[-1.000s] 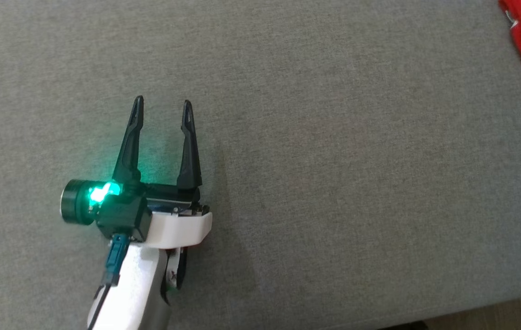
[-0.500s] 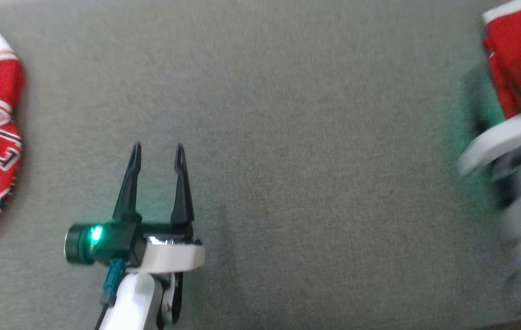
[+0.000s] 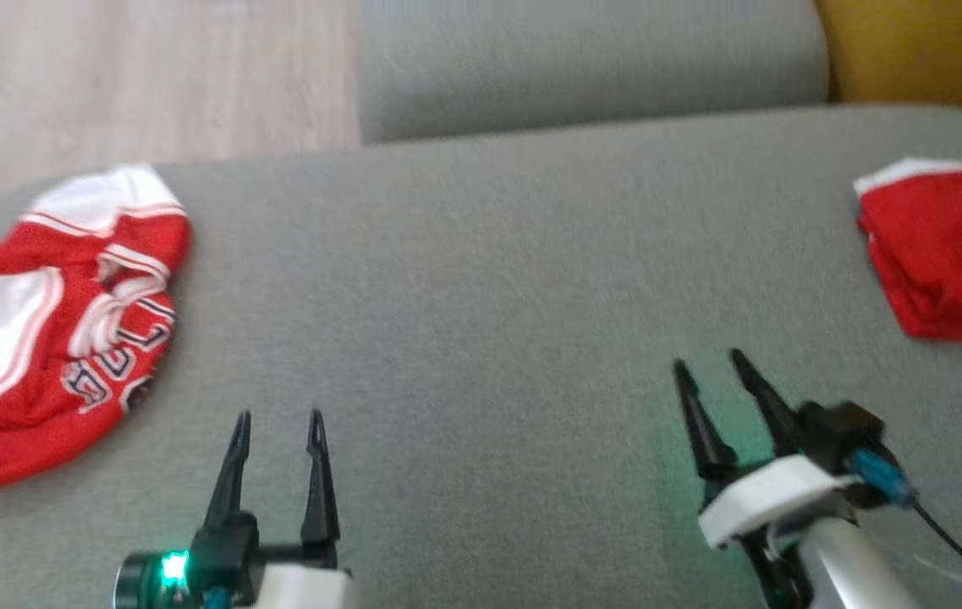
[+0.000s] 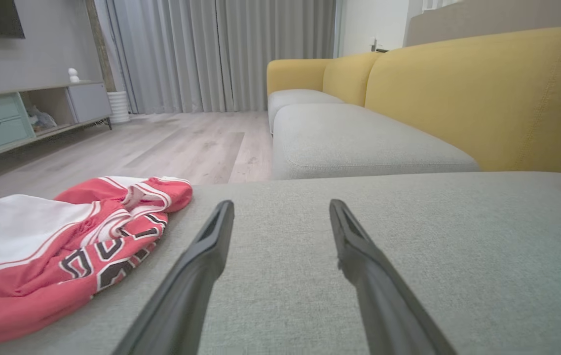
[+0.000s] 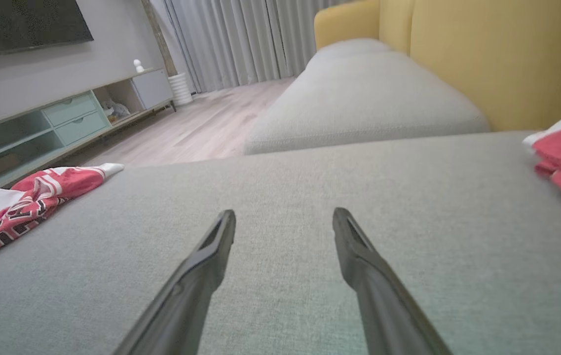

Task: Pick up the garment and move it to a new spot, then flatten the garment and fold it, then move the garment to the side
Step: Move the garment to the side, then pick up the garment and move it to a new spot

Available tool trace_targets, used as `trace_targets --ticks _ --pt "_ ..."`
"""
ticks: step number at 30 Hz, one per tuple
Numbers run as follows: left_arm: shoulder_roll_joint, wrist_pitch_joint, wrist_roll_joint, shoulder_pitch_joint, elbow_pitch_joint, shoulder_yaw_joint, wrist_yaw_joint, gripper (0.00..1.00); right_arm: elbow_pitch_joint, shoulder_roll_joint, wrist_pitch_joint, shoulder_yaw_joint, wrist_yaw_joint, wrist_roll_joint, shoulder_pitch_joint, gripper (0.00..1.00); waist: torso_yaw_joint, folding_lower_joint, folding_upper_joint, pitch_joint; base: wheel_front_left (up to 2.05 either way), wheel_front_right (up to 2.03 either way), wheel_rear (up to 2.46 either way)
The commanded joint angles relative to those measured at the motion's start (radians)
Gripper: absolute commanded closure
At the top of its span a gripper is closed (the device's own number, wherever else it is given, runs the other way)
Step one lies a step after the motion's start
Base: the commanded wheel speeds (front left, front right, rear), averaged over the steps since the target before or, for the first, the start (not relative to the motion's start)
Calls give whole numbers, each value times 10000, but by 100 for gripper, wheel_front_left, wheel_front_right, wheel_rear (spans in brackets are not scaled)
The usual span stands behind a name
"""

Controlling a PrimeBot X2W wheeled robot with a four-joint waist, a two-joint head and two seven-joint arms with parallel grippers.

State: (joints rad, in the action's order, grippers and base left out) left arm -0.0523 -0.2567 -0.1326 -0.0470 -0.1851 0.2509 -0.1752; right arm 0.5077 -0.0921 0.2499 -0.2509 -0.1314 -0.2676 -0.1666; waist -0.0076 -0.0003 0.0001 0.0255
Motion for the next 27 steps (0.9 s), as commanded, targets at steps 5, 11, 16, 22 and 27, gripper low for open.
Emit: trace_targets --ticks 5,11,16,22,27 --pt "20 -51 81 -183 433 -453 -15 0 -1447 269 117 931 7 933 889 0 556 3 -1 -796 0 0 0" --pt "20 -51 122 -487 557 -600 -123 0 -1864 393 117 998 7 959 1732 0 612 3 -1 -1069 0 0 0" --pt "20 -51 174 -569 644 -729 -126 0 -1961 410 117 915 7 1102 1935 0 542 3 -1 -1183 0 0 0" --pt "20 -51 202 -621 660 -807 -127 0 -2060 415 118 886 7 1013 1973 0 468 3 -1 -1243 0 0 0" --pt "20 -51 127 -648 636 -821 -135 0 -2131 417 118 893 7 950 1988 0 485 3 -1 -1254 0 0 0"
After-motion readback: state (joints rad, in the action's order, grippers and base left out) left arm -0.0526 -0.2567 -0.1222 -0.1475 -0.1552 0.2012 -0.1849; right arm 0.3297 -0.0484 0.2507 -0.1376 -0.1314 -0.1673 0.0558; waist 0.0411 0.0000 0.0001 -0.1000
